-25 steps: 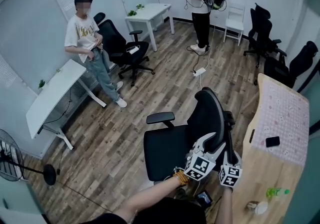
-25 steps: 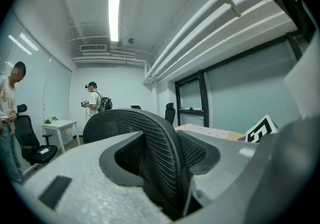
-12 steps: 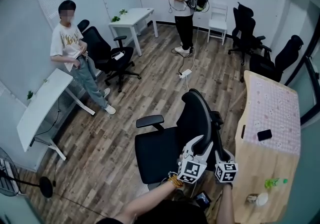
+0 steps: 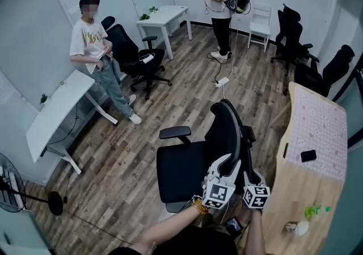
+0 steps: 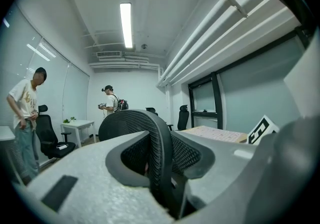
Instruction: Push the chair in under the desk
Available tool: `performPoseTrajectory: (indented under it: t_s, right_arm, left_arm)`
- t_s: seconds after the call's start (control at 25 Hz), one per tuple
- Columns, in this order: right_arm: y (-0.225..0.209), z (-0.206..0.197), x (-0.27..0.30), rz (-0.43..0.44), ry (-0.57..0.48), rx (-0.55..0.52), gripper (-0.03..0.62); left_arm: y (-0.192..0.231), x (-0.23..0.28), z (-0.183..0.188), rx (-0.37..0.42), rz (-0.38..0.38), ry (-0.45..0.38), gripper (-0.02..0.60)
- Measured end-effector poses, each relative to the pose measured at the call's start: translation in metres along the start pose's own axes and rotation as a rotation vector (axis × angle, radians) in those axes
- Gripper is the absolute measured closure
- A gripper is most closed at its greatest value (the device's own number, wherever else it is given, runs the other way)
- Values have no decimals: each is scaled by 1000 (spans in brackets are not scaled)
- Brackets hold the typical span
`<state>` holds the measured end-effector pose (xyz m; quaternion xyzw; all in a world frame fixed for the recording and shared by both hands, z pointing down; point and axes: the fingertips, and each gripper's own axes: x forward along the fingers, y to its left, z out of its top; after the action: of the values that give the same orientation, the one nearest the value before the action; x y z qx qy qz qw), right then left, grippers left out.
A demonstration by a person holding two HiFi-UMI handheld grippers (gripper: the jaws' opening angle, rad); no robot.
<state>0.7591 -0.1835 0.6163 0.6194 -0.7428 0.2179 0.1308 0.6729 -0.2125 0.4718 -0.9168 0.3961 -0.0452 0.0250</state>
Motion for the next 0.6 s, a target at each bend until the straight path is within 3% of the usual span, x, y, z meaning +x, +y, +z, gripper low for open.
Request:
performPoseTrajectory:
  t_s: [0.28, 0.6]
  right_arm:
    - [40, -4, 7, 17, -3, -5, 456]
    - [74, -13, 8, -15, -7, 22, 454]
  left_arm:
    - [28, -29, -3, 8, 44, 3, 468]
    - [48, -54, -9, 2, 24, -4, 472]
